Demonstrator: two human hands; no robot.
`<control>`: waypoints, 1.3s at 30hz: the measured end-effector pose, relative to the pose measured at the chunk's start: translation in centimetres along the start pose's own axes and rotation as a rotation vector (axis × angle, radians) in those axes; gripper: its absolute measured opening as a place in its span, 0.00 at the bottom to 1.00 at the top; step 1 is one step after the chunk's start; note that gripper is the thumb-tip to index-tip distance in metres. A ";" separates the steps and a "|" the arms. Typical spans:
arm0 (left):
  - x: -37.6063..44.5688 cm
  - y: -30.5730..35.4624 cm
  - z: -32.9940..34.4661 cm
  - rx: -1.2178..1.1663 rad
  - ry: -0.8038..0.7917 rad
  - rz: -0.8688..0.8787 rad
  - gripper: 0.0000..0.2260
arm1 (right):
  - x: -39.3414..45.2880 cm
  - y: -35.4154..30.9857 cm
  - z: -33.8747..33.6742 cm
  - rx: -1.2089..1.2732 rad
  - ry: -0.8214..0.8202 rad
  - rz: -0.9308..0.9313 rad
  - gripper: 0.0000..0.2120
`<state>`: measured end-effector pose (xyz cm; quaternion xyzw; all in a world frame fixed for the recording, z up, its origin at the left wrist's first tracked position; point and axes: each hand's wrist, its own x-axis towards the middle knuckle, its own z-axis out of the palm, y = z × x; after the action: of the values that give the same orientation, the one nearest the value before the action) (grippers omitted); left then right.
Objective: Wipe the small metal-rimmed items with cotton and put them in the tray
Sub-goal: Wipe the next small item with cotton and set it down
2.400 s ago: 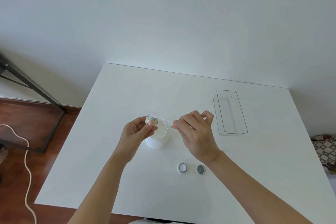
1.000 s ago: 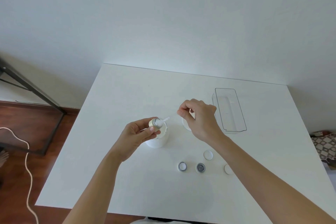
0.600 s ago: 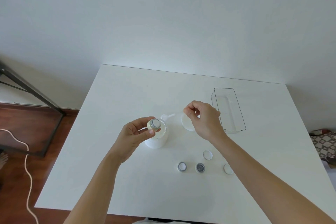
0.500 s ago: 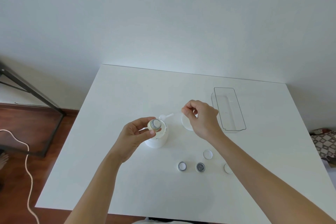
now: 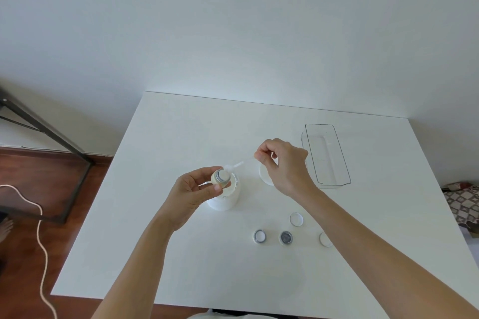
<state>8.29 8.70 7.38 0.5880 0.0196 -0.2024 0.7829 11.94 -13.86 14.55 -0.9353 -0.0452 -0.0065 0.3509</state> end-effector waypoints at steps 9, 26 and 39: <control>0.1 -0.1 -0.1 0.002 0.061 0.039 0.19 | -0.3 0.3 0.1 -0.021 -0.030 0.008 0.07; -0.2 -1.1 -0.3 0.058 0.361 0.138 0.16 | -1.1 2.0 2.5 0.419 -0.030 0.355 0.09; -1.9 -1.9 -1.9 0.013 0.409 0.102 0.14 | -0.8 3.7 3.8 -0.469 -0.363 -0.621 0.19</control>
<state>6.30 10.56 5.60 0.6220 0.1471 -0.0393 0.7681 11.43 -14.17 9.23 -0.9177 -0.3830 0.0427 0.0966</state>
